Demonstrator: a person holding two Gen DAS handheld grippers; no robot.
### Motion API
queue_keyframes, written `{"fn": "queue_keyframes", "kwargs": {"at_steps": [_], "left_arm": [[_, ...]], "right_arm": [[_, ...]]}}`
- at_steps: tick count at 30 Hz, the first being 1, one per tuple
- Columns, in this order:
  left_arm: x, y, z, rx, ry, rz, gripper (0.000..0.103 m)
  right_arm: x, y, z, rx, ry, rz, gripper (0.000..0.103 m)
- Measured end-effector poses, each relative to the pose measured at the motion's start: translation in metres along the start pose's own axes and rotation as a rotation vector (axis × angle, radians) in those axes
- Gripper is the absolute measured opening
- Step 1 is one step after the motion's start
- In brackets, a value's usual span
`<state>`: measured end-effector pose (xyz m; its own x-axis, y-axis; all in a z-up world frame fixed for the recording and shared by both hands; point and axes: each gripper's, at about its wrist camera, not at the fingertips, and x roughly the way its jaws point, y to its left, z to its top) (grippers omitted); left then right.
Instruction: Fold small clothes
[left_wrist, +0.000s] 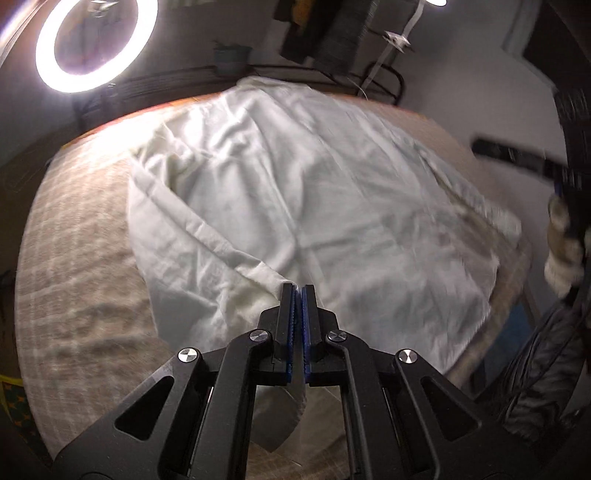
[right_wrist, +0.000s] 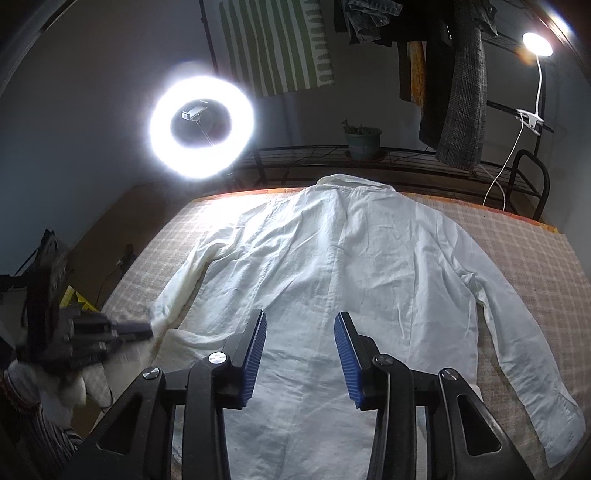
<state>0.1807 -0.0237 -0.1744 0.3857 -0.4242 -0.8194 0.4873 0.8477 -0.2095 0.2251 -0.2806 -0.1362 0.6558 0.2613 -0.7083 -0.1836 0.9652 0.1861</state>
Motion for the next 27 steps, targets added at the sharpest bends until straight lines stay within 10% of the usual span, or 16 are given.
{"fn": "queue_keyframes", "kwargs": {"at_steps": [8,12,14,18,27], "left_arm": [[0.015,-0.032,-0.027,0.125,0.077,0.027,0.001],[-0.003,-0.028,-0.03,0.072,0.047,0.006,0.026],[-0.021,-0.014,-0.033,-0.011,-0.02,-0.002,0.044],[-0.034,0.044,-0.028,-0.252,-0.081,0.018,0.044],[0.03,0.182,0.027,-0.648,-0.057,0.014,0.023]], "right_arm": [[0.041,0.024,-0.001,-0.076,0.108,0.093,0.04],[0.066,0.033,0.009,-0.071,0.148,0.162,0.046],[0.08,0.035,0.012,-0.056,0.169,0.201,0.047],[0.119,0.042,0.017,-0.008,0.223,0.265,0.047],[0.201,0.048,0.05,0.139,0.263,0.343,0.048]]}}
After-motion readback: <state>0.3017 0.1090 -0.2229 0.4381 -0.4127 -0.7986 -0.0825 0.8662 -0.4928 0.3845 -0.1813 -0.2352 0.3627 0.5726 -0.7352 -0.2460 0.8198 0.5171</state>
